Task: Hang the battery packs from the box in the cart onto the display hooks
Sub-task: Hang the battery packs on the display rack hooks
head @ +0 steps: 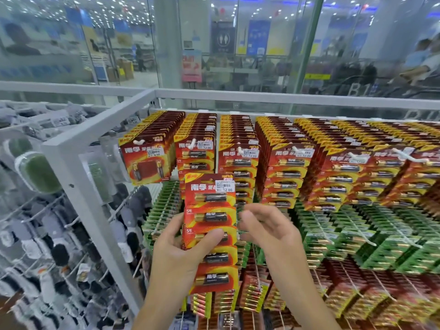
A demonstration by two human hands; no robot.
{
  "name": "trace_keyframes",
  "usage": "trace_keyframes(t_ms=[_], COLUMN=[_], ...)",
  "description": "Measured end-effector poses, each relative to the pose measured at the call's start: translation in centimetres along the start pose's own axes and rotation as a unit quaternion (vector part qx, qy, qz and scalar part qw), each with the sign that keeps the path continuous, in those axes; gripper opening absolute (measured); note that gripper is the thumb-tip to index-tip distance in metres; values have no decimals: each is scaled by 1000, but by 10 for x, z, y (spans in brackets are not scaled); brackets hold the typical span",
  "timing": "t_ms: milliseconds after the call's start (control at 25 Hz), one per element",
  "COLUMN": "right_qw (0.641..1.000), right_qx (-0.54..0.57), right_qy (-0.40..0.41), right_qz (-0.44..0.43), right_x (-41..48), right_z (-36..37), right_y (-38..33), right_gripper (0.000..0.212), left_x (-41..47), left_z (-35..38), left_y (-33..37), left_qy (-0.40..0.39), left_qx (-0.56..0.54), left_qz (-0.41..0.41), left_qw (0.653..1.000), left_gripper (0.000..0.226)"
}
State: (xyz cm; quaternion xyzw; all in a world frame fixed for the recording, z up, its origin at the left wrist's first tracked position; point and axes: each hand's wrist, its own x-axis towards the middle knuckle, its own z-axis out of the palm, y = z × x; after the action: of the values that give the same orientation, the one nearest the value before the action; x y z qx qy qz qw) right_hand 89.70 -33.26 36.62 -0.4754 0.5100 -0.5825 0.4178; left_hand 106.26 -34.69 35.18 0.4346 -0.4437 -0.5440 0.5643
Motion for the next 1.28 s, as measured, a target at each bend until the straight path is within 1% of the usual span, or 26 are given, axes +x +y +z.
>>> trace_keyframes(t_ms=[80, 200, 280, 320, 360, 440, 520, 640, 720, 800, 920, 960, 1080, 1120, 1200, 1240, 1280], right_qw=[999, 996, 993, 991, 989, 984, 978, 974, 973, 975, 978, 978, 976, 977, 978, 978, 978], right_qx=[16, 35, 55, 74, 95, 137, 171, 192, 198, 200, 198, 201, 206, 201, 195, 192, 188], right_qy=[-27, -9, -4, -1, -2, -4, 1, 24, 43, 48, 45, 46, 49, 48, 47, 60, 66], right_qz=[29, 83, 106, 115, 116, 114, 118, 117, 107, 80, 48, 44, 53, 56, 63, 63, 63], right_x=[-4, -1, -2, -3, -3, -6, -6, -4, 0, 4, 9, 10, 12, 13, 12, 11, 11], right_z=[-3, -13, -18, -19, -20, -21, -22, -26, -31, -34, -37, -38, -45, -47, -46, -45, -46], right_y=[-3, 4, 8, 8, 9, 7, 6, 4, 2, 0, -4, -6, -5, -3, -3, -3, -3], right_gripper=[44, 51, 52, 49, 43, 27, 21, 13, 9, 16, 50, 51, 18, 17, 30, 32, 28], left_x=[-1, -3, -5, -7, -8, -10, -11, -6, -1, 4, 18, 23, 39, 43, 51, 54, 56], left_z=[8, 16, 20, 23, 25, 28, 27, 16, 9, 2, -4, -4, -4, -4, -5, -5, -5], left_y=[-3, -6, -7, -5, -4, -3, 0, 2, 2, 3, 12, 16, 20, 20, 17, 15, 14], left_qy=[-22, -42, -51, -52, -52, -43, -16, 10, 24, 45, 52, 51, 54, 57, 61, 60, 62], left_qx=[14, 33, 43, 42, 36, 24, 6, -15, -22, -26, -27, -23, -9, -6, -5, -6, -7], left_qz=[5, 12, 19, 21, 24, 30, 35, 31, 30, 33, 51, 57, 72, 76, 77, 75, 71], left_qw=[1000, 999, 998, 998, 998, 998, 999, 999, 999, 998, 997, 997, 996, 995, 995, 995, 996], left_gripper=[44, 51, 53, 53, 50, 38, 27, 27, 33, 41, 31, 31, 35, 35, 32, 31, 30])
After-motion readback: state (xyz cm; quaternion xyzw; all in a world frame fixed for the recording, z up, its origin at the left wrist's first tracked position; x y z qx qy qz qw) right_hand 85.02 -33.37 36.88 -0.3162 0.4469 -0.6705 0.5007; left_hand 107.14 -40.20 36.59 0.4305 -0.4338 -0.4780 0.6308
